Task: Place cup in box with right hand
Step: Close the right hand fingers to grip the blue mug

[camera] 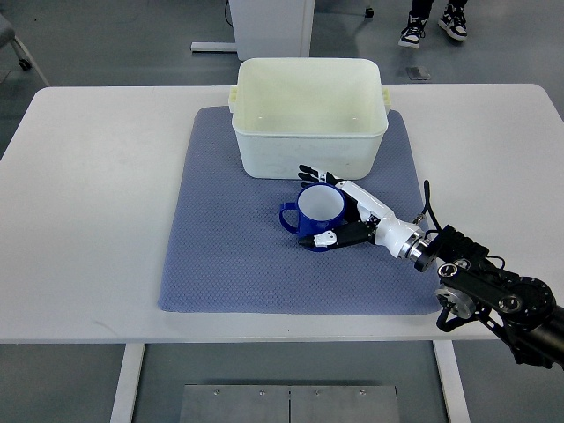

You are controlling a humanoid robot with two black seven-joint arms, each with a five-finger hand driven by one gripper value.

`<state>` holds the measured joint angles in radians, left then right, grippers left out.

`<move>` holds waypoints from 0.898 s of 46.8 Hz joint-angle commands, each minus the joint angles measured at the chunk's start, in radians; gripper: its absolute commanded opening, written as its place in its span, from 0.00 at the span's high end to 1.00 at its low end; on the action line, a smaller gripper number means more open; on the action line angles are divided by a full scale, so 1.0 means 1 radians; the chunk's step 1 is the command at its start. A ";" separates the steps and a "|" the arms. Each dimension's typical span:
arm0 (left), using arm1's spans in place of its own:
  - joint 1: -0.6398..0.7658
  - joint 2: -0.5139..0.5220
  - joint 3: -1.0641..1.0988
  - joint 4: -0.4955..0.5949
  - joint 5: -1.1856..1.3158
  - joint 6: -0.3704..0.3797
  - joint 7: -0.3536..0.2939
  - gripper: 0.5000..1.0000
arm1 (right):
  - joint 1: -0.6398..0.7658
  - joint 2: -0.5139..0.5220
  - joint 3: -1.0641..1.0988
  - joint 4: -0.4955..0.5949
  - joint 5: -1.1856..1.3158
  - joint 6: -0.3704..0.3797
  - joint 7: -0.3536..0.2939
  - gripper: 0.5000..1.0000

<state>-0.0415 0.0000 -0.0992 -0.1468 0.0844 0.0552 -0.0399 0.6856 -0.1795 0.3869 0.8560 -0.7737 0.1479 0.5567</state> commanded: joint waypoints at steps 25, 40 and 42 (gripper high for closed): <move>0.000 0.000 0.000 0.000 0.000 0.000 -0.002 0.00 | 0.002 0.006 0.003 -0.011 0.022 -0.059 0.015 1.00; 0.000 0.000 0.000 0.000 0.000 0.000 -0.002 0.00 | 0.006 -0.047 0.003 0.014 0.028 -0.067 0.054 1.00; 0.000 0.000 0.003 0.000 0.000 0.000 -0.002 0.00 | 0.006 -0.058 0.004 0.021 0.028 -0.065 0.054 1.00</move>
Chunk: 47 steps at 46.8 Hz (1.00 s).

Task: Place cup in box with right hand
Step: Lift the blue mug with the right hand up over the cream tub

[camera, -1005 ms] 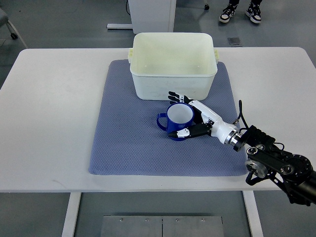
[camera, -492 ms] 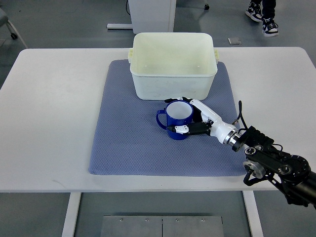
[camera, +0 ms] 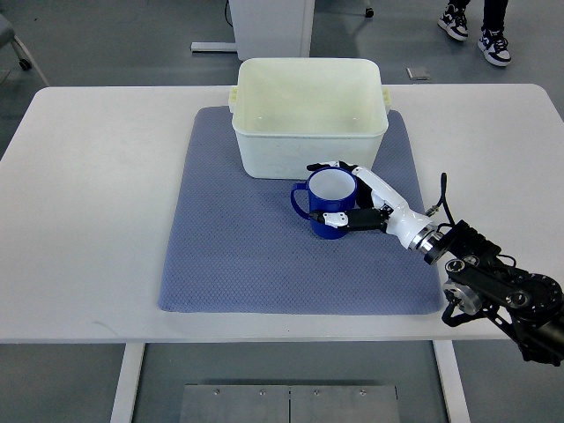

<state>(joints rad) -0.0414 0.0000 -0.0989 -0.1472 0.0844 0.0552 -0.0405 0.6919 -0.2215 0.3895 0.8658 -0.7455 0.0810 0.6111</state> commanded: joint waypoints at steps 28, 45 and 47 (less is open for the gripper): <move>0.000 0.000 -0.001 0.000 0.000 0.000 0.001 0.00 | 0.005 -0.294 0.008 0.205 0.047 0.005 0.000 1.00; 0.000 0.000 -0.001 0.000 0.000 0.000 0.001 0.00 | 0.109 -0.391 0.045 0.269 0.087 0.019 0.000 1.00; 0.000 0.000 -0.001 0.000 0.000 0.000 0.001 0.00 | 0.121 -0.391 0.060 0.269 0.089 0.025 -0.011 1.00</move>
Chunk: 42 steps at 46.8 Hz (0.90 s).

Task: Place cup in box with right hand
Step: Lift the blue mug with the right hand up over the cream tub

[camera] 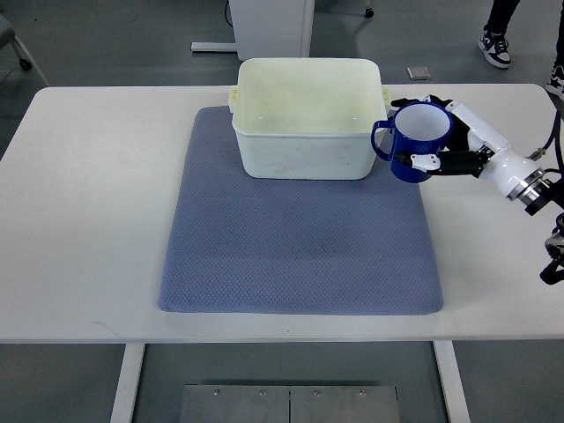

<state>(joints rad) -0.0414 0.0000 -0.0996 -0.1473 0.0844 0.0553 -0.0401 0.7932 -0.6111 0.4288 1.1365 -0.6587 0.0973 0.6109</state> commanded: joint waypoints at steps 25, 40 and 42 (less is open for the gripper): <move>0.000 0.000 0.000 0.000 0.000 0.000 0.000 0.00 | 0.201 0.157 0.059 -0.104 0.048 -0.010 -0.207 1.00; 0.000 0.000 0.003 0.000 0.000 0.000 0.000 0.00 | 0.258 0.312 0.062 -0.260 0.048 -0.073 -0.278 1.00; 0.000 0.000 0.000 0.000 0.000 0.000 0.000 0.00 | 0.259 0.330 0.062 -0.276 0.048 -0.079 -0.289 1.00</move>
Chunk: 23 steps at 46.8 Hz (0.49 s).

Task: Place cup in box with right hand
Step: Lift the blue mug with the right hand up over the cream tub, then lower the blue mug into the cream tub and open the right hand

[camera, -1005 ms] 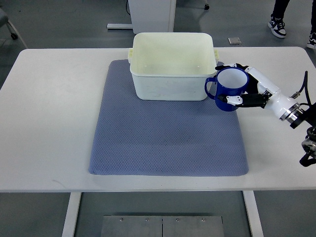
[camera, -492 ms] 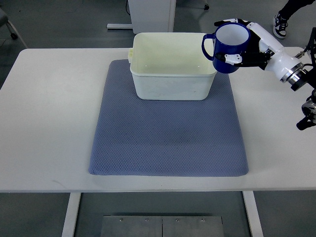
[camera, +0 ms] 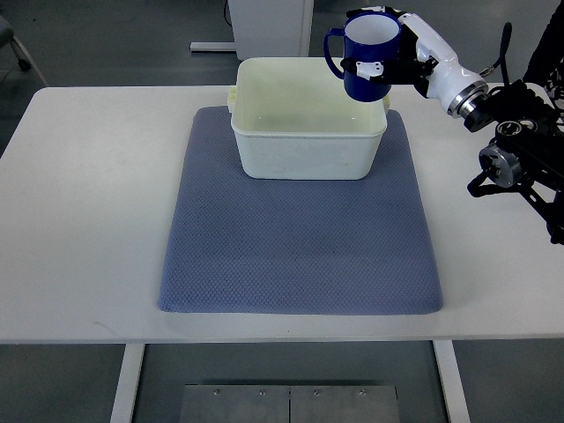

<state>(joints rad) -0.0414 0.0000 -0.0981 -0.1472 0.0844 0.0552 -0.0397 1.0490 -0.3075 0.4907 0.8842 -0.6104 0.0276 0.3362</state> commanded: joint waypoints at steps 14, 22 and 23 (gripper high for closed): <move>0.000 0.000 -0.002 0.000 0.000 0.000 -0.002 0.00 | 0.008 0.126 0.000 -0.133 0.000 -0.064 -0.075 1.00; 0.000 0.000 0.001 0.000 0.000 0.000 0.000 0.00 | 0.003 0.154 -0.001 -0.168 0.000 -0.067 -0.086 1.00; 0.000 0.000 -0.002 0.000 0.000 0.000 0.000 0.00 | 0.002 0.156 -0.001 -0.168 0.000 -0.069 -0.086 1.00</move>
<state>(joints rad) -0.0413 0.0000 -0.0992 -0.1471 0.0844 0.0553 -0.0408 1.0549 -0.1578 0.4915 0.7216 -0.6105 -0.0401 0.2504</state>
